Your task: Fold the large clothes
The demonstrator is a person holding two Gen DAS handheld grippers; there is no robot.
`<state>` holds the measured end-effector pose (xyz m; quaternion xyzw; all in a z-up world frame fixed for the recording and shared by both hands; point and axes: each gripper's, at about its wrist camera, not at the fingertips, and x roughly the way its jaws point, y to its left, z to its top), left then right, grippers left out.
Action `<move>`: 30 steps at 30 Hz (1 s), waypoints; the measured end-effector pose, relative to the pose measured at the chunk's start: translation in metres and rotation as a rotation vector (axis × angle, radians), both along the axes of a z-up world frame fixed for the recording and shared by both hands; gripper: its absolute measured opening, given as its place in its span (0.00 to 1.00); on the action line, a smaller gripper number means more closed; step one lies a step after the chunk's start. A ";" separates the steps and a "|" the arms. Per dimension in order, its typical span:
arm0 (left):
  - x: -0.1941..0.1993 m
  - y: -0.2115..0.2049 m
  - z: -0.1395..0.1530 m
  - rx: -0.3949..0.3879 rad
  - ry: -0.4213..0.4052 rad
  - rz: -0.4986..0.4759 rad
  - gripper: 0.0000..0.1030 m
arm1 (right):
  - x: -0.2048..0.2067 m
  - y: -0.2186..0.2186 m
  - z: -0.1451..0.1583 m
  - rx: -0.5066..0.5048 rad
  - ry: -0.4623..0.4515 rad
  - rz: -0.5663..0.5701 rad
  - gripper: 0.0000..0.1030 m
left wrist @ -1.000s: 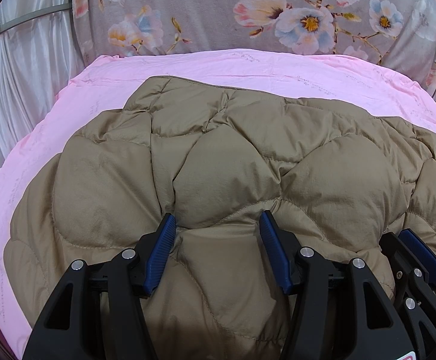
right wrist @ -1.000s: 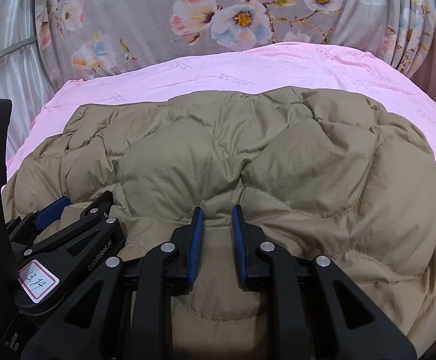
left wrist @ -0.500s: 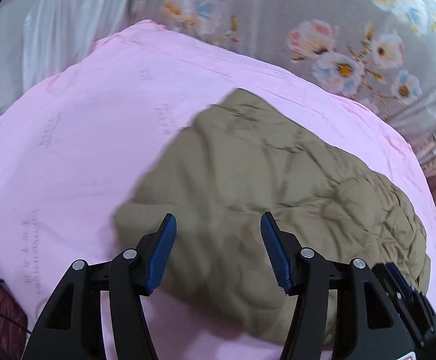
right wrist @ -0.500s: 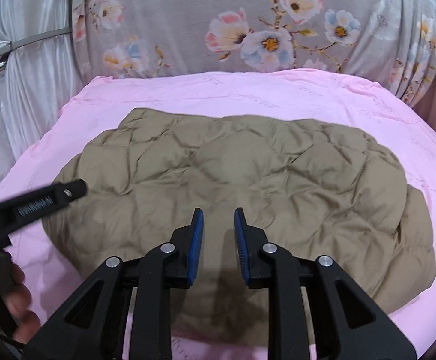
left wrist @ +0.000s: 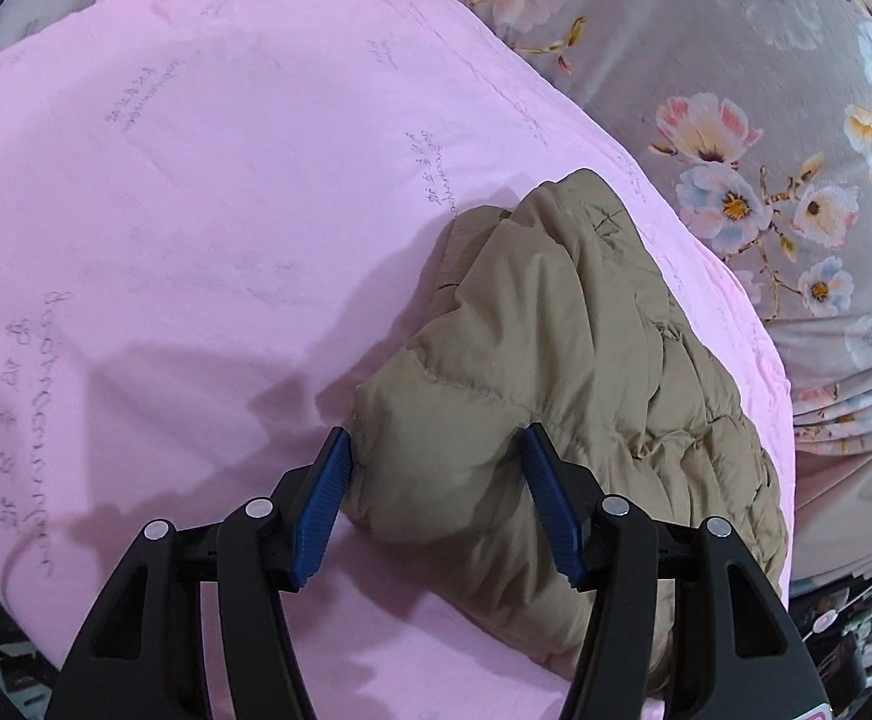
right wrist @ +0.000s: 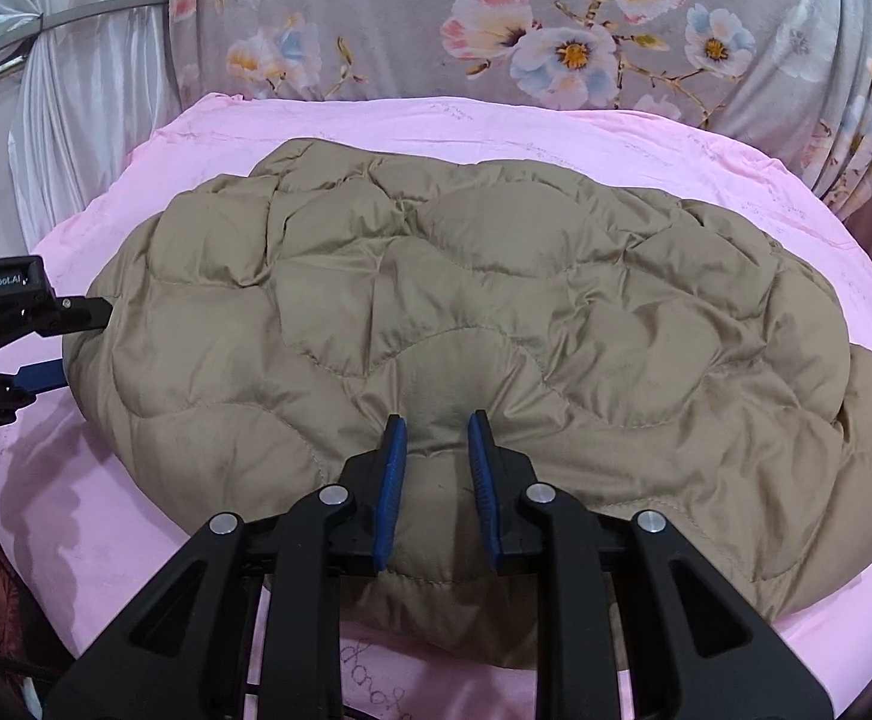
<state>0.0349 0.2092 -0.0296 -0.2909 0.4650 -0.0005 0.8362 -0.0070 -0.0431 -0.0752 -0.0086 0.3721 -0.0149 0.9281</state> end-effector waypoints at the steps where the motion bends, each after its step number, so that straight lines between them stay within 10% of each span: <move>1: 0.003 0.000 -0.003 -0.021 0.007 0.004 0.56 | 0.000 0.000 0.000 0.002 0.001 -0.001 0.21; 9: -0.001 0.014 -0.005 -0.155 0.018 0.015 0.56 | 0.009 -0.009 0.008 0.107 0.039 -0.018 0.22; 23: 0.022 -0.034 -0.015 -0.056 -0.007 -0.039 0.80 | 0.038 -0.022 0.004 0.204 0.082 -0.030 0.21; 30: 0.017 -0.036 0.018 -0.078 -0.094 -0.111 0.21 | 0.038 -0.033 0.010 0.273 0.098 0.005 0.19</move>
